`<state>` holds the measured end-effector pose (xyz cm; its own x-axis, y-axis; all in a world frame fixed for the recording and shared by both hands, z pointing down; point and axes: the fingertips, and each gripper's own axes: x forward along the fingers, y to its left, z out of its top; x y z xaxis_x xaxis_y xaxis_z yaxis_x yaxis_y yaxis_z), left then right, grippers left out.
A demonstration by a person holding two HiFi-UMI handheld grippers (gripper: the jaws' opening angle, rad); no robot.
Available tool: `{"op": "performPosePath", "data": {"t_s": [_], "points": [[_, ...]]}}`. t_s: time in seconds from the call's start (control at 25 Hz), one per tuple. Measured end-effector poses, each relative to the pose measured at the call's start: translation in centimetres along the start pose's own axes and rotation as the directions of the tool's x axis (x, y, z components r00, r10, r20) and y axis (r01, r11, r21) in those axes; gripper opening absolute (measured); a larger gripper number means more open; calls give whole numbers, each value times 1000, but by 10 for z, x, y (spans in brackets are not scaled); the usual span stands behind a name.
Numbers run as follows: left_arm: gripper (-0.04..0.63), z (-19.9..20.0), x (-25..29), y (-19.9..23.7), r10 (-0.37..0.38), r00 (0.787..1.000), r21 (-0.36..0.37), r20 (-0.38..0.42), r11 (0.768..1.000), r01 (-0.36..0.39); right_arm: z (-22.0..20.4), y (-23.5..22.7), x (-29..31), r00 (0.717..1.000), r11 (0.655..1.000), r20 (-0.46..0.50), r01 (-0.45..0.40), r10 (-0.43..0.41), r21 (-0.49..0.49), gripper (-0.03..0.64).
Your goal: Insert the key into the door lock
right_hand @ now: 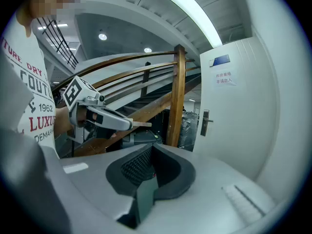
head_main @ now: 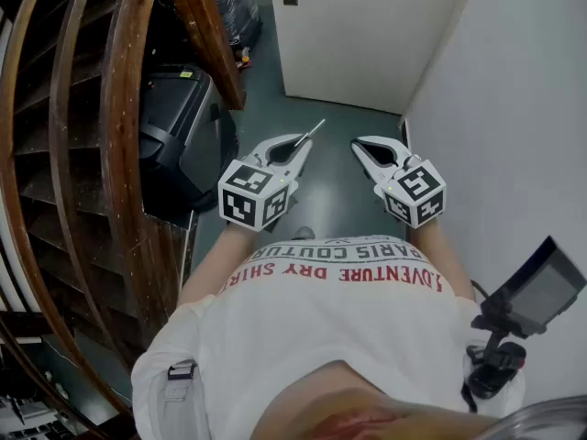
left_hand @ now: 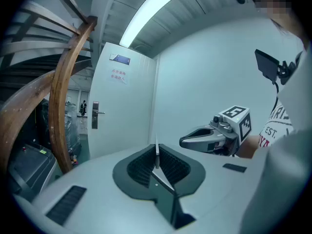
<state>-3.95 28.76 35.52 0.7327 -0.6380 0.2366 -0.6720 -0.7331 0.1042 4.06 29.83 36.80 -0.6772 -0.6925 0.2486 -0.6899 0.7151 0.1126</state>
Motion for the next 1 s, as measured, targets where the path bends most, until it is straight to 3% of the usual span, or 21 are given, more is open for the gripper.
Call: {"op": "performPosePath", "data": {"t_s": [0.76,1.0], "points": [[23,4,4,-25,-11,1000,14,-15,1000,11,-1,0,-24,999,999,41,-10,8,44,3],[23,1,16,-14,-17,1000,-11,-20,1000,17,-9,-15,-13,999,998,41,-4,1,67,3]]}}
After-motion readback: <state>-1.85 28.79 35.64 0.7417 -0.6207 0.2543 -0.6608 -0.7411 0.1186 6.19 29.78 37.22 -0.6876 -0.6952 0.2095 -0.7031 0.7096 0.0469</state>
